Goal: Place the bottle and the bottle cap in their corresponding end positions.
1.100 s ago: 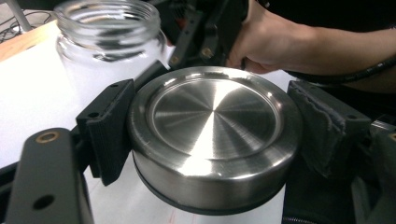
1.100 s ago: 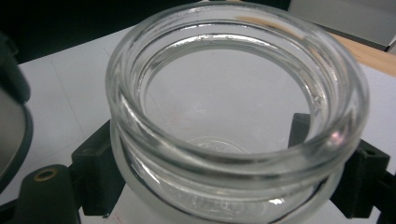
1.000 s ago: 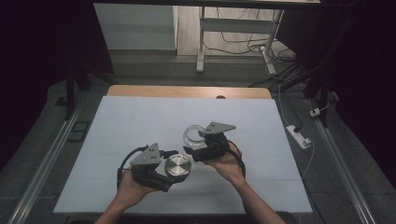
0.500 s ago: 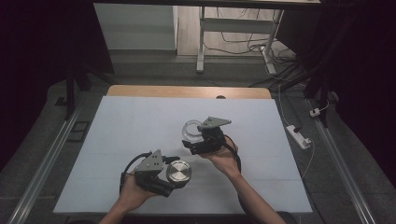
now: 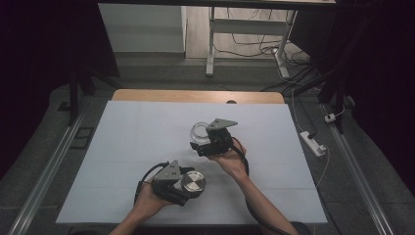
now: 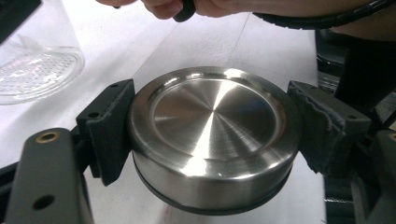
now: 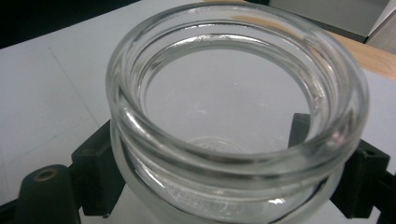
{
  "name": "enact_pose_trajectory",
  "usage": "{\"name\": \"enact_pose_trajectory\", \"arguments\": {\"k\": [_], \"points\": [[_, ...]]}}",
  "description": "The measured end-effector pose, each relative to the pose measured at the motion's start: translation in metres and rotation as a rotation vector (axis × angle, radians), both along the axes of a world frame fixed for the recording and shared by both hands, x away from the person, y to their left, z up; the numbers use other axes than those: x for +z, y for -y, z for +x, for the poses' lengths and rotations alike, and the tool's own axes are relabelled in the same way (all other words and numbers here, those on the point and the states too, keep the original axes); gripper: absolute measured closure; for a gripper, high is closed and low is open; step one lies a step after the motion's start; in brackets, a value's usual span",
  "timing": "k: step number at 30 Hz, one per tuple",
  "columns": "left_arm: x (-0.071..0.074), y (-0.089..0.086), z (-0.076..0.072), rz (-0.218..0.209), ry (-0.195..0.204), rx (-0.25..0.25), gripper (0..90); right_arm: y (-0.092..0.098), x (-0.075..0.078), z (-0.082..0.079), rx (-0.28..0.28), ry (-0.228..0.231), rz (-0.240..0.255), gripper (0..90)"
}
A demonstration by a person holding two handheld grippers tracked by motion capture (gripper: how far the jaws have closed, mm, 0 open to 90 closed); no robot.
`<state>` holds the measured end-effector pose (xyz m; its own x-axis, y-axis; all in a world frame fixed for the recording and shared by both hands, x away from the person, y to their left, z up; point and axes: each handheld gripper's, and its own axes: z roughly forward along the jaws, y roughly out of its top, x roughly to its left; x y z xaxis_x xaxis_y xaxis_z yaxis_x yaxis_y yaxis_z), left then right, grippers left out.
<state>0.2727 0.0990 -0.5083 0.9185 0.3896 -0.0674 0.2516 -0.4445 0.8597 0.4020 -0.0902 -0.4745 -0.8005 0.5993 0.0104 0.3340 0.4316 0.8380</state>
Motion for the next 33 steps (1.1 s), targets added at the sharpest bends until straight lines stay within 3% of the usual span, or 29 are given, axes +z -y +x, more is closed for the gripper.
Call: {"name": "enact_pose_trajectory", "arguments": {"k": [16,33], "points": [[-0.028,0.014,0.02,0.086,-0.02,0.053,20.2,-0.013,-0.016,0.021,-0.013,-0.004,-0.035,14.9],[-0.033,0.017,0.028,0.167,-0.065,0.104,20.1,-0.015,-0.035,0.035,-0.028,-0.017,-0.065,14.9]]}}
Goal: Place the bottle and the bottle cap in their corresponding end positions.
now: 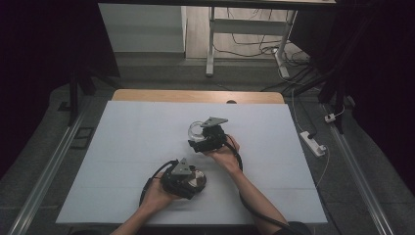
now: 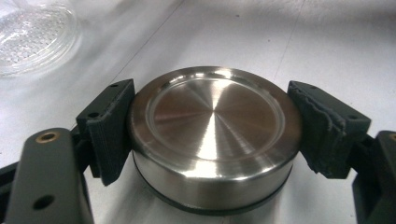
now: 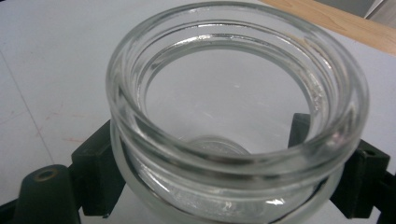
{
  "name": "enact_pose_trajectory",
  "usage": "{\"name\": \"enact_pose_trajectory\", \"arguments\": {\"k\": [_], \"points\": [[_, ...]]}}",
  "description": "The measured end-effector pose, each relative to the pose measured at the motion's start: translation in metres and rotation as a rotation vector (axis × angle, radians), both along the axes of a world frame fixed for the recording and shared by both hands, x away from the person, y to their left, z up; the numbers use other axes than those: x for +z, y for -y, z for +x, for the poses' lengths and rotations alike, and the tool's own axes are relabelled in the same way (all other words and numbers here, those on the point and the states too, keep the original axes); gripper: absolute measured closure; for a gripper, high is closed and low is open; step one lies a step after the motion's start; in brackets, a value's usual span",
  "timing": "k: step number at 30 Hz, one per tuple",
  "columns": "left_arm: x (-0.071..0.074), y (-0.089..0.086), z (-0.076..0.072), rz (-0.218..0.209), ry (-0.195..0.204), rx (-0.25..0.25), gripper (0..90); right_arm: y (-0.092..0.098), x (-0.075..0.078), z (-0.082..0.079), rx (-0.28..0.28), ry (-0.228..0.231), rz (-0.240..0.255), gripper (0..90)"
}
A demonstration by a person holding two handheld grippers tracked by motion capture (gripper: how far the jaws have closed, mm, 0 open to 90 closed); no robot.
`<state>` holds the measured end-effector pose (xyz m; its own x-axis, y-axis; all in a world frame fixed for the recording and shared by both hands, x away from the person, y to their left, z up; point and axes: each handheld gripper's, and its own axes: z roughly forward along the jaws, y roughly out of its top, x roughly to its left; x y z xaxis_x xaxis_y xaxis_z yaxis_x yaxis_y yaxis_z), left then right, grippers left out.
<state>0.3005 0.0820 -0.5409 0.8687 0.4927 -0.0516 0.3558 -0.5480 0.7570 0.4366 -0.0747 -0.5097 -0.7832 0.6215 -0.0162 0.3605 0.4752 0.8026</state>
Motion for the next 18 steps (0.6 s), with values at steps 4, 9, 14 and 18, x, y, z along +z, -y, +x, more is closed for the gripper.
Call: {"name": "enact_pose_trajectory", "arguments": {"k": [4,9,14,18], "points": [[0.0,-0.0005,0.0014,0.003,-0.013,0.0,20.1,-0.0013,-0.0016,0.0006,0.005,-0.001,0.001,14.9],[-0.0005,0.0014,0.0011,0.04,-0.018,0.002,19.9,-0.0028,-0.0024,0.0001,0.01,0.005,-0.004,14.9],[-0.0008,0.0023,0.0014,0.062,-0.025,-0.001,19.8,-0.0019,-0.003,-0.0004,0.015,0.008,-0.009,14.8],[-0.0023,0.0043,0.0019,0.1,-0.036,0.003,19.4,-0.0015,-0.0032,-0.001,0.023,0.012,-0.018,14.7]]}}
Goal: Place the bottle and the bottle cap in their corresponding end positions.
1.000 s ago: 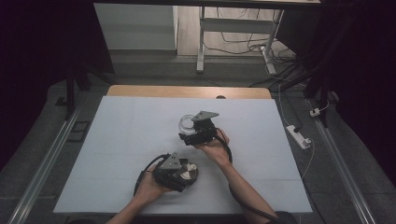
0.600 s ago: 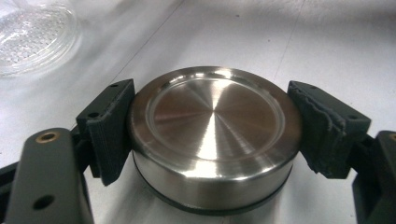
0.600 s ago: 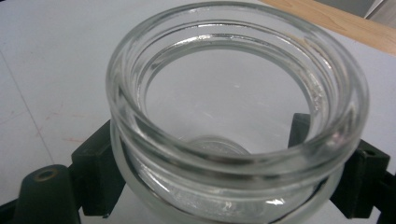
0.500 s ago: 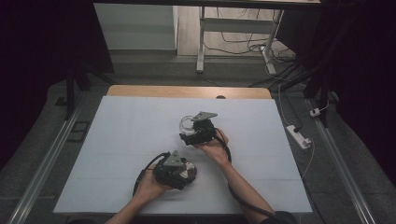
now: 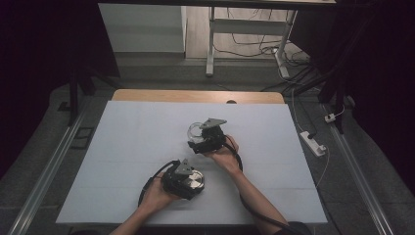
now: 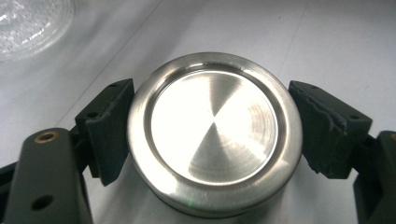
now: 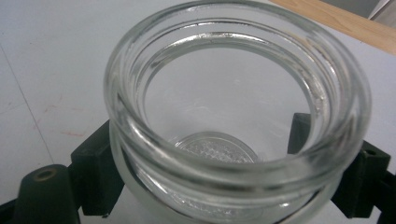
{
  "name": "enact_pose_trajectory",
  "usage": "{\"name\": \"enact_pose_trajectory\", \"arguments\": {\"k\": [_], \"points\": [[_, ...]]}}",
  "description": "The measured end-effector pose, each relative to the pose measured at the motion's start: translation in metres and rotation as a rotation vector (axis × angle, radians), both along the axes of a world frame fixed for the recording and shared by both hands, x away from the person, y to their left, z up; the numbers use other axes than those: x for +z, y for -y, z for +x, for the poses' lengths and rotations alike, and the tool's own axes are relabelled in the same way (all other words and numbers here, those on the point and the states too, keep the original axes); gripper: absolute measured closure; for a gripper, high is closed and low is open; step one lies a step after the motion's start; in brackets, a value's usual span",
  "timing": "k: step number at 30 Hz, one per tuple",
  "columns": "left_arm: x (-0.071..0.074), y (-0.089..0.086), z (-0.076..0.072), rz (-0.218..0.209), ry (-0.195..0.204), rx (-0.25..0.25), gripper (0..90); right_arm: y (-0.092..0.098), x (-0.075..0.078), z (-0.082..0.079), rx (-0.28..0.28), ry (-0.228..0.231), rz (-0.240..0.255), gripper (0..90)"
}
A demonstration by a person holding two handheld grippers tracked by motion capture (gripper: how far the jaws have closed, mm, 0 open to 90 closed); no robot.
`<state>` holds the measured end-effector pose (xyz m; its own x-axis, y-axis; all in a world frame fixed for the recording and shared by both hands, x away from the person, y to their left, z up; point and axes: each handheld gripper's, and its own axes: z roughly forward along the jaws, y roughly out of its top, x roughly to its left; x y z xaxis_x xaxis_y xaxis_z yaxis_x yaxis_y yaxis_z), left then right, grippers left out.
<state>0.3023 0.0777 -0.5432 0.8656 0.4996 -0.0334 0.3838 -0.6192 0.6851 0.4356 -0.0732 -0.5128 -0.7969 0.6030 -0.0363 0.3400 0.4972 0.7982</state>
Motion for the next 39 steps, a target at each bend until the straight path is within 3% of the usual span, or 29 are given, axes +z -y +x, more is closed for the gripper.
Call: {"name": "enact_pose_trajectory", "arguments": {"k": [14,19,22,30,39], "points": [[0.0,0.0,0.0,0.005,0.003,0.006,17.1,-0.001,0.001,0.0,-0.006,-0.016,-0.009,14.2],[0.0,-0.001,0.001,-0.003,-0.005,-0.003,12.9,0.0,0.003,0.002,-0.004,-0.038,0.007,12.6],[0.0,-0.001,0.001,-0.009,-0.012,-0.011,9.2,0.004,0.006,0.004,0.007,-0.076,0.046,8.5],[0.003,-0.006,0.003,-0.082,-0.044,-0.009,3.5,0.006,0.009,0.002,0.021,-0.069,0.055,1.4],[0.012,-0.015,0.002,-0.128,-0.04,0.011,0.5,0.009,0.017,-0.004,0.022,-0.037,0.058,0.0]]}}
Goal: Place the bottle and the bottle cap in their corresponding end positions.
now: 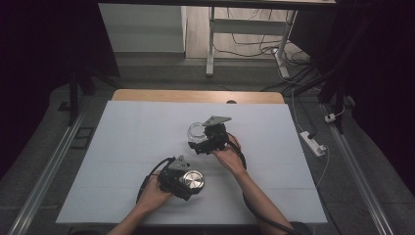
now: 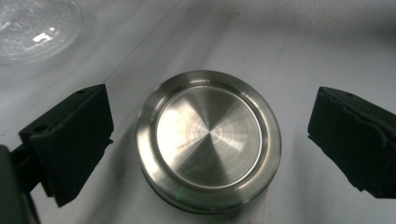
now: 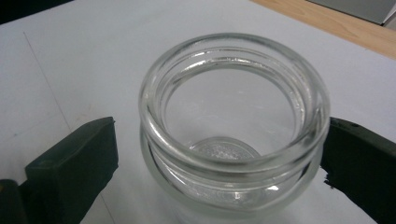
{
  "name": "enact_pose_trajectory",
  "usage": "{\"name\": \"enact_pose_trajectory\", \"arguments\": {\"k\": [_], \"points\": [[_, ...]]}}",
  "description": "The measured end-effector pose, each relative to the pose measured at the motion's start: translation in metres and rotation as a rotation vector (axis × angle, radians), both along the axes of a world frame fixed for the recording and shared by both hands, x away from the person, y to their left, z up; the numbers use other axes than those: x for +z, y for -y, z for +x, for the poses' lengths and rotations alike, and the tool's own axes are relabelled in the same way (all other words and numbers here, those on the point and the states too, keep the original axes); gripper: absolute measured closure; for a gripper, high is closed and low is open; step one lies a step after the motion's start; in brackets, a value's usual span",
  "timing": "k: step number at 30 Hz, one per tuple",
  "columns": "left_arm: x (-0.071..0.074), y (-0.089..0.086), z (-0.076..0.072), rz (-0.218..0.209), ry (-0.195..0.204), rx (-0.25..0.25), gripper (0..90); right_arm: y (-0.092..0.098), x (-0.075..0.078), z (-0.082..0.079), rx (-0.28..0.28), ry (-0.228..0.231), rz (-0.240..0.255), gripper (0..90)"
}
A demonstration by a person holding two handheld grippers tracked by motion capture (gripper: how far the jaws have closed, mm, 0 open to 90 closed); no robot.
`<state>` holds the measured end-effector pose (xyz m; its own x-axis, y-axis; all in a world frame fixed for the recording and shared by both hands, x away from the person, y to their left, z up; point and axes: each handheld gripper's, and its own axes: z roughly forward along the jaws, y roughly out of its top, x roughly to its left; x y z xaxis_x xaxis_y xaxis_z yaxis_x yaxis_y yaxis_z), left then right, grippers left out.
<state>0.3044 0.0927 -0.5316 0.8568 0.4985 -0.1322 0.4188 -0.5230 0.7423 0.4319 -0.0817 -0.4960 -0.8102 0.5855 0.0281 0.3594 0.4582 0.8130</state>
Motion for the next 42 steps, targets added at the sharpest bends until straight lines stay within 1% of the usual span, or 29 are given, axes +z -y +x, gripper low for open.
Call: {"name": "enact_pose_trajectory", "arguments": {"k": [1,4,6,8,11,13,15,20,24,26,29,33,37,40,42], "points": [[0.001,-0.002,0.0,-0.001,0.001,0.002,0.3,0.0,0.001,0.0,-0.002,0.003,0.002,0.0],[0.004,-0.007,0.0,-0.025,-0.015,0.004,0.0,0.002,0.004,-0.002,0.0,0.007,0.009,0.0],[0.005,-0.01,0.0,-0.036,-0.02,0.005,0.0,0.003,0.005,-0.004,-0.007,0.013,0.009,0.0],[0.007,-0.014,0.0,-0.054,-0.032,0.007,0.0,0.003,0.007,-0.005,-0.006,0.008,0.01,0.0],[0.011,-0.021,-0.002,-0.07,-0.039,0.006,0.0,0.003,0.011,-0.009,-0.003,0.016,0.007,0.0],[0.014,-0.025,-0.003,-0.076,-0.035,0.01,0.0,0.003,0.013,-0.012,-0.003,0.018,0.001,0.0],[0.016,-0.029,-0.005,-0.091,-0.036,0.012,0.0,0.004,0.016,-0.016,0.004,0.028,0.0,0.0],[0.02,-0.036,-0.009,-0.088,-0.029,0.007,0.0,0.006,0.021,-0.024,0.016,0.032,0.007,0.0],[0.025,-0.04,-0.012,-0.08,-0.016,0.001,0.0,0.009,0.025,-0.03,0.034,0.041,-0.001,0.0],[0.027,-0.042,-0.014,-0.079,-0.013,-0.005,0.0,0.011,0.027,-0.032,0.039,0.041,0.008,0.0],[0.029,-0.046,-0.015,-0.093,-0.027,-0.008,0.0,0.015,0.029,-0.036,0.04,0.025,0.031,0.0],[0.03,-0.05,-0.019,-0.083,-0.03,-0.004,0.0,0.017,0.029,-0.043,0.04,0.005,0.028,0.0],[0.031,-0.056,-0.023,-0.082,-0.021,0.007,0.0,0.017,0.028,-0.049,0.021,-0.001,-0.004,0.0],[0.033,-0.062,-0.027,-0.084,-0.012,0.022,0.0,0.018,0.028,-0.053,0.031,-0.024,0.002,0.0],[0.033,-0.066,-0.029,-0.082,-0.01,0.027,0.0,0.019,0.029,-0.055,0.036,-0.036,0.021,0.0]]}}
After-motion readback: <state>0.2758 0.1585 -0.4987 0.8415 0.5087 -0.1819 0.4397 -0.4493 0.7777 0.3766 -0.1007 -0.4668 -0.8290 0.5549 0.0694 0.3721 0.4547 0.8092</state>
